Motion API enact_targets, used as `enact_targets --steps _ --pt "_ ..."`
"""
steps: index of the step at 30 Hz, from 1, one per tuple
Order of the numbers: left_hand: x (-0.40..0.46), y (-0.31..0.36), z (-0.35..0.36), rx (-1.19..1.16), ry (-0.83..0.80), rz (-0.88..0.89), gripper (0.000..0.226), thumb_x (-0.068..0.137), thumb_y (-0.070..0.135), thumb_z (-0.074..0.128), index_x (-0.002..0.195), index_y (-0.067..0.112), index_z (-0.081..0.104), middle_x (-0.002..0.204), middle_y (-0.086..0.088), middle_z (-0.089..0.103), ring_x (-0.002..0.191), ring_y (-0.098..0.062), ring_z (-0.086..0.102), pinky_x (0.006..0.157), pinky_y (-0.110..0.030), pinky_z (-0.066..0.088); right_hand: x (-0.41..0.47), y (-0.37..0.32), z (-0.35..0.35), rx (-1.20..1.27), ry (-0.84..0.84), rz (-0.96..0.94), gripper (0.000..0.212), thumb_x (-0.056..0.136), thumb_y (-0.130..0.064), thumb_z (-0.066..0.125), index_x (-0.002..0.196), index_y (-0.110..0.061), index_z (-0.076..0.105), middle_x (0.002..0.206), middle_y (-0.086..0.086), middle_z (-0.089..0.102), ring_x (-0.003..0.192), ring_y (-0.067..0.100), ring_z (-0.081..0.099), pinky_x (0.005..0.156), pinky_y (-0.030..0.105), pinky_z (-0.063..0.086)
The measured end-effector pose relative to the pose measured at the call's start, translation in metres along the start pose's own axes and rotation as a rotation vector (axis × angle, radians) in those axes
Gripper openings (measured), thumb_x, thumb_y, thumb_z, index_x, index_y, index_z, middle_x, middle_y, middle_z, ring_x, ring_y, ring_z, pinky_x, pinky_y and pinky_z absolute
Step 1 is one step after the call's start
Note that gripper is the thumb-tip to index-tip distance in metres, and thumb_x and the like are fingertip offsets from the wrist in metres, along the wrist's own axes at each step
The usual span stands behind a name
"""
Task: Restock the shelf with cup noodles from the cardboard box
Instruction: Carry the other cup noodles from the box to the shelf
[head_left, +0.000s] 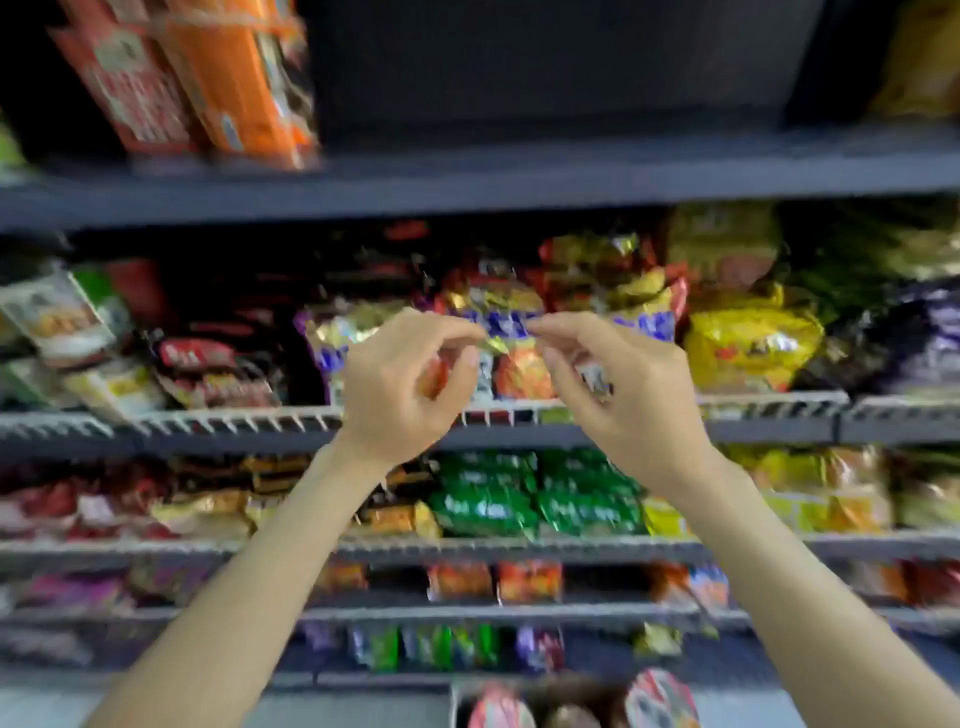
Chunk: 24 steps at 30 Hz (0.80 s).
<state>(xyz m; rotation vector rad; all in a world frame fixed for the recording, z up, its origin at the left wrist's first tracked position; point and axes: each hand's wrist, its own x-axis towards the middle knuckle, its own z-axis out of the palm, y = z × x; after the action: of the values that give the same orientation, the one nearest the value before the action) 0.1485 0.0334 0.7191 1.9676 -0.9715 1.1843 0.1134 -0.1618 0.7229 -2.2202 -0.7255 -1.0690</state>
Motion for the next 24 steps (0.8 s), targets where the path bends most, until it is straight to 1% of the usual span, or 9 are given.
enact_targets --steps 2,5,7,10,12,14,17,21,24 --pt "-0.044 0.032 0.028 -0.054 -0.155 -0.081 0.019 0.092 0.017 0.053 0.093 0.006 0.068 0.081 -0.005 0.068 0.076 -0.009 0.059 0.069 -0.021 0.048 -0.064 0.014 -0.015 0.008 -0.106 0.096 0.024 0.094 -0.021 0.051 0.112 -0.014 0.066 0.086 -0.004 0.07 0.073 0.012 0.066 0.06 0.032 0.056" --pt "-0.113 0.074 0.065 -0.122 -0.438 -0.302 0.021 0.091 0.021 0.054 0.101 0.01 0.068 0.102 -0.002 0.064 0.1 -0.009 0.055 0.09 -0.021 0.043 -0.159 0.032 -0.034 0.011 -0.261 0.293 0.023 0.092 -0.022 0.053 0.108 -0.015 0.068 0.086 -0.005 0.07 0.066 0.01 0.064 0.054 0.019 0.05" --pt "-0.158 0.098 0.087 -0.173 -0.632 -0.475 0.024 0.09 0.027 0.053 0.107 0.015 0.066 0.111 0.003 0.06 0.109 -0.005 0.051 0.097 -0.015 0.035 -0.225 0.045 -0.042 -0.007 -0.353 0.471 0.021 0.088 -0.019 0.056 0.105 -0.015 0.068 0.083 -0.002 0.071 0.062 0.014 0.064 0.051 0.025 0.05" --pt "-0.219 0.13 0.118 -0.34 -0.853 -0.853 0.02 0.09 0.022 0.058 0.108 0.019 0.065 0.107 0.01 0.064 0.1 0.006 0.056 0.087 -0.01 0.041 -0.32 0.059 -0.049 -0.017 -0.471 0.804 0.02 0.086 -0.012 0.062 0.104 -0.016 0.068 0.087 0.006 0.071 0.071 0.028 0.067 0.059 0.035 0.052" --pt "-0.257 0.147 0.14 -0.441 -0.936 -1.094 0.018 0.089 0.01 0.061 0.104 0.018 0.065 0.098 0.012 0.066 0.09 0.011 0.059 0.079 -0.007 0.044 -0.375 0.063 -0.052 -0.006 -0.568 1.022 0.024 0.086 -0.009 0.064 0.108 -0.015 0.068 0.098 0.008 0.072 0.083 0.031 0.067 0.068 0.031 0.047" --pt "-0.296 0.159 0.164 -0.493 -0.981 -1.28 0.017 0.089 0.004 0.06 0.1 0.016 0.064 0.091 0.011 0.064 0.078 0.015 0.059 0.073 -0.006 0.043 -0.428 0.066 -0.053 0.006 -0.612 1.224 0.027 0.084 -0.005 0.064 0.109 -0.015 0.068 0.101 0.007 0.071 0.087 0.028 0.066 0.069 0.025 0.041" --pt "-0.356 0.169 0.201 -0.502 -1.012 -1.536 0.016 0.091 0.008 0.057 0.105 0.011 0.063 0.088 0.001 0.065 0.067 0.01 0.059 0.066 -0.008 0.042 -0.506 0.075 -0.045 0.011 -0.608 1.44 0.029 0.08 -0.002 0.065 0.107 -0.012 0.068 0.1 0.009 0.072 0.087 0.029 0.067 0.073 0.031 0.049" --pt "-0.432 0.182 0.255 -0.492 -1.079 -1.684 0.022 0.092 0.008 0.056 0.114 0.007 0.059 0.102 -0.012 0.063 0.083 -0.013 0.059 0.066 -0.009 0.043 -0.598 0.093 -0.024 0.028 -0.521 1.689 0.033 0.08 -0.001 0.069 0.112 -0.003 0.063 0.107 0.015 0.068 0.092 0.033 0.065 0.078 0.035 0.049" --pt "-0.489 0.188 0.296 -0.484 -1.154 -1.738 0.023 0.092 0.012 0.057 0.115 0.012 0.056 0.107 -0.011 0.061 0.094 -0.019 0.057 0.068 -0.014 0.042 -0.658 0.109 0.002 0.004 -0.536 1.791 0.046 0.08 -0.007 0.072 0.122 0.0 0.056 0.117 0.021 0.061 0.1 0.036 0.06 0.085 0.04 0.047"
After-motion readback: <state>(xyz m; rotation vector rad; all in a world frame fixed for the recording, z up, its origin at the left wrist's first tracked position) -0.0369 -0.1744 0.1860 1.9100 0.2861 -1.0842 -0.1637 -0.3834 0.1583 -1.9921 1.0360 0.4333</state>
